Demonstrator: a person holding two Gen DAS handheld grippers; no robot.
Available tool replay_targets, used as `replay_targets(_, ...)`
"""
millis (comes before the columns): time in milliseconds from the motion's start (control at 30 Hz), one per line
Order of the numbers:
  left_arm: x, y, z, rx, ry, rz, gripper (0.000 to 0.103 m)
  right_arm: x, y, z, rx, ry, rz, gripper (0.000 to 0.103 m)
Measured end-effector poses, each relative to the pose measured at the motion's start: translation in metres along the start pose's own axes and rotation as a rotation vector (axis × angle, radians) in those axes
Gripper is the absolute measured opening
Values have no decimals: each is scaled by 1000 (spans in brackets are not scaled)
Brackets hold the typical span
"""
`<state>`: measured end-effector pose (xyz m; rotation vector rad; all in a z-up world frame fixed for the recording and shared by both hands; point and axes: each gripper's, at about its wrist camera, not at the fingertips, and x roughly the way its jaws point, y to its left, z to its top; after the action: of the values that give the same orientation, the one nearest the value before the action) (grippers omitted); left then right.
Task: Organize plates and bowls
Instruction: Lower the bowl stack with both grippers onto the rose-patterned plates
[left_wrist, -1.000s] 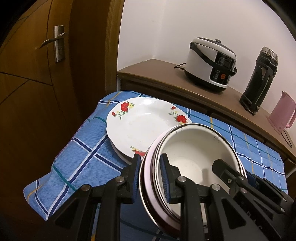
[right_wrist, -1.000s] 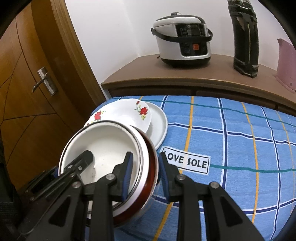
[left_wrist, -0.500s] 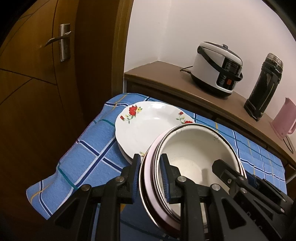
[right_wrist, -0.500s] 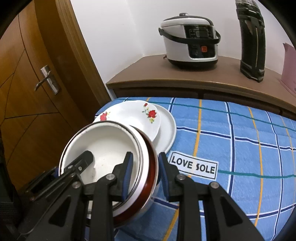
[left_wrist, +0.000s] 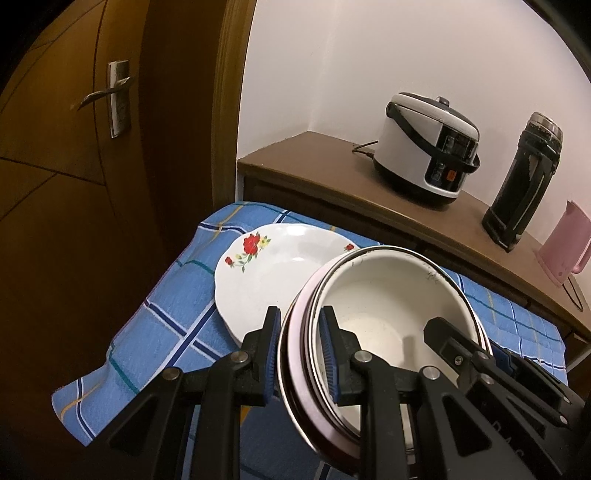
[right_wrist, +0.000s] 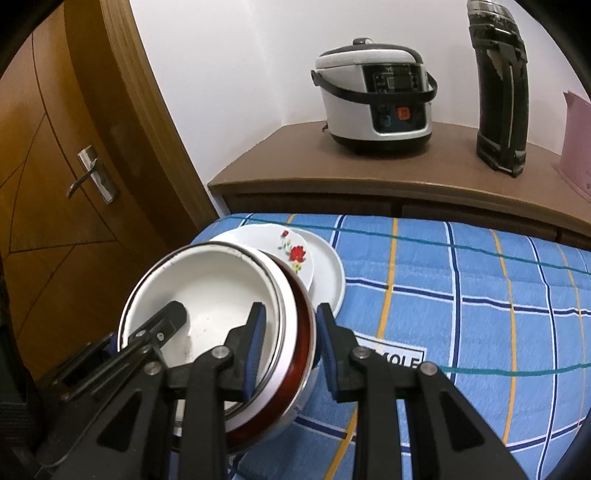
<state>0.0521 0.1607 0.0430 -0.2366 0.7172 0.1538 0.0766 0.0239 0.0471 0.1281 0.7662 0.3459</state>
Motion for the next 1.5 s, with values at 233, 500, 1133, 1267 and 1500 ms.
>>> replay_targets(233,2,-4,16,-1,-15,-6,24,0,1,19,-4,-13,0,29)
replay_targets(500,13,-6,38,-6,-20,-4,24,13,2,43,0,-11,5,29)
replay_targets(1133,49,4,75,-41,15,22,24,54,10,79,13,41,24,29)
replay_targets(1267,58,6,75,-37,30,39,24,66,8,79,26,68,34,29)
replay_targets(1500,69,10,72,-40,52,57,24,81,7,77,38,95,43,29)
